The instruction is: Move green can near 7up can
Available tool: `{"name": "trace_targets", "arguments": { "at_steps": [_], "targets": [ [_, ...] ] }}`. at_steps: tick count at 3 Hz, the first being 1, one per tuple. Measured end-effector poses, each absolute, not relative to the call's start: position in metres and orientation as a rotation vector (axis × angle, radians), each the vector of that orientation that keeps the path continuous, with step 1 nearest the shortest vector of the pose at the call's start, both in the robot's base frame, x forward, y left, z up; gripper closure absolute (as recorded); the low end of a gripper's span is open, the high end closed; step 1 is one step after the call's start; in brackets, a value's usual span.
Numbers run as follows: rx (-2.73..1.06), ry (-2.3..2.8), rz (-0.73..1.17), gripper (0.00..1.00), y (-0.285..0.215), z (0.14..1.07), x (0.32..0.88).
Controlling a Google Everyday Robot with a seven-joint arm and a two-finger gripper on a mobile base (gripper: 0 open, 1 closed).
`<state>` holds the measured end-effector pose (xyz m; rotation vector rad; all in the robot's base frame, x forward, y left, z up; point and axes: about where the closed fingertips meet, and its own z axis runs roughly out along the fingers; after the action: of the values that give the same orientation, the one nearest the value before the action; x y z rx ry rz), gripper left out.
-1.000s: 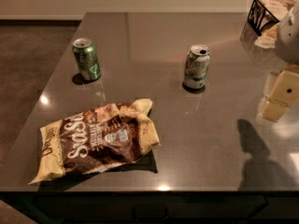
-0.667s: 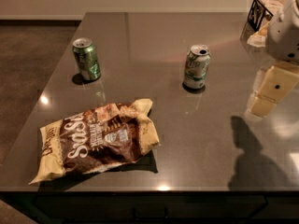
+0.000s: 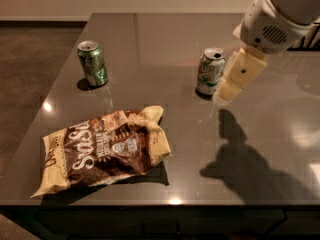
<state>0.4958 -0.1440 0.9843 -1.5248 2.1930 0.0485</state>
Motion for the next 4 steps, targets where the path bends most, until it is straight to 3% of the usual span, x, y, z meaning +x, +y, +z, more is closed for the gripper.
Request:
{"name": "trace_targets", "arguments": {
  "at_steps": [4],
  "targets": [
    [-1.268, 2.213, 0.173, 0.00, 0.001, 0.956, 0.611]
  ]
}}
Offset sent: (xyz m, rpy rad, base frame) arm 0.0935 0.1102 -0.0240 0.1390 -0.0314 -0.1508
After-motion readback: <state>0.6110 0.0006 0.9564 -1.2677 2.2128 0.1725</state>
